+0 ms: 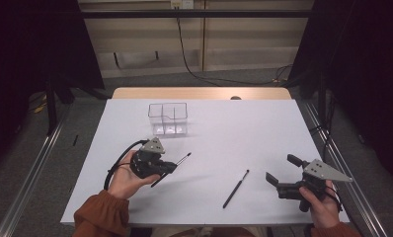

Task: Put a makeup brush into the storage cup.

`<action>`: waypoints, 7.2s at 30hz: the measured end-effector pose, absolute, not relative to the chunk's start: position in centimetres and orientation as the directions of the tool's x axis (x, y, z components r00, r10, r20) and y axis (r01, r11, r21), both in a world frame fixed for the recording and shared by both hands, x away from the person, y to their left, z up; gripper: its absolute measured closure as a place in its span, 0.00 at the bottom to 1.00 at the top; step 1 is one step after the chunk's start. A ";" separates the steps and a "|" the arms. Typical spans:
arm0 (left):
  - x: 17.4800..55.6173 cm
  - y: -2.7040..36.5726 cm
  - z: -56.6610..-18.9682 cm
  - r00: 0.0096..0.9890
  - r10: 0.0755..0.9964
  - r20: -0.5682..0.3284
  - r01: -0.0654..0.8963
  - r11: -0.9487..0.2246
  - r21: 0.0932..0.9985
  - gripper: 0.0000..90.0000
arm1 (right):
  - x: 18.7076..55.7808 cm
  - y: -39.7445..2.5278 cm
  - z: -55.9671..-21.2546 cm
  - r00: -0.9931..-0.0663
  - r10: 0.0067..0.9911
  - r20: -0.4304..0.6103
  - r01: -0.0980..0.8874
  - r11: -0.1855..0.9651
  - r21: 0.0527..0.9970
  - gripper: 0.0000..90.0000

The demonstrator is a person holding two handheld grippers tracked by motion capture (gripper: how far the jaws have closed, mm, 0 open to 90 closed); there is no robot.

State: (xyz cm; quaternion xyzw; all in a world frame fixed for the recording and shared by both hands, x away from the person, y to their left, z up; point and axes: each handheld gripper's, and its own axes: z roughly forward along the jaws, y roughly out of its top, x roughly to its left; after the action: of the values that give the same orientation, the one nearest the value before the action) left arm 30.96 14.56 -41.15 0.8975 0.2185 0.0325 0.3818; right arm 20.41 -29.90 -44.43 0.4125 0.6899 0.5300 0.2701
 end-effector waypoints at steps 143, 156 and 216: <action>47.2 17.0 -36.2 0.649 0.754 -0.101 0.300 -0.132 0.945 0.93 | 20.3 -29.9 -44.5 -0.527 0.846 0.075 0.285 0.092 0.954 0.00; 47.8 17.1 -38.3 0.639 0.759 -0.126 0.347 -0.138 0.928 0.93 | 20.3 -29.9 -44.5 -0.530 0.845 0.072 0.284 0.097 0.954 0.00; 46.6 18.1 -41.2 0.639 0.759 -0.124 0.387 -0.178 0.905 0.79 | 20.3 -29.9 -44.5 -0.532 0.844 0.073 0.285 0.098 0.953 0.00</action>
State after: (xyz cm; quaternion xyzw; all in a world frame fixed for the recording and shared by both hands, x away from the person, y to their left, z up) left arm 46.64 18.09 -41.19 0.7457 0.3841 0.1812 0.5134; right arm 20.33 -29.85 -44.53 0.4071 0.6932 0.5342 0.2614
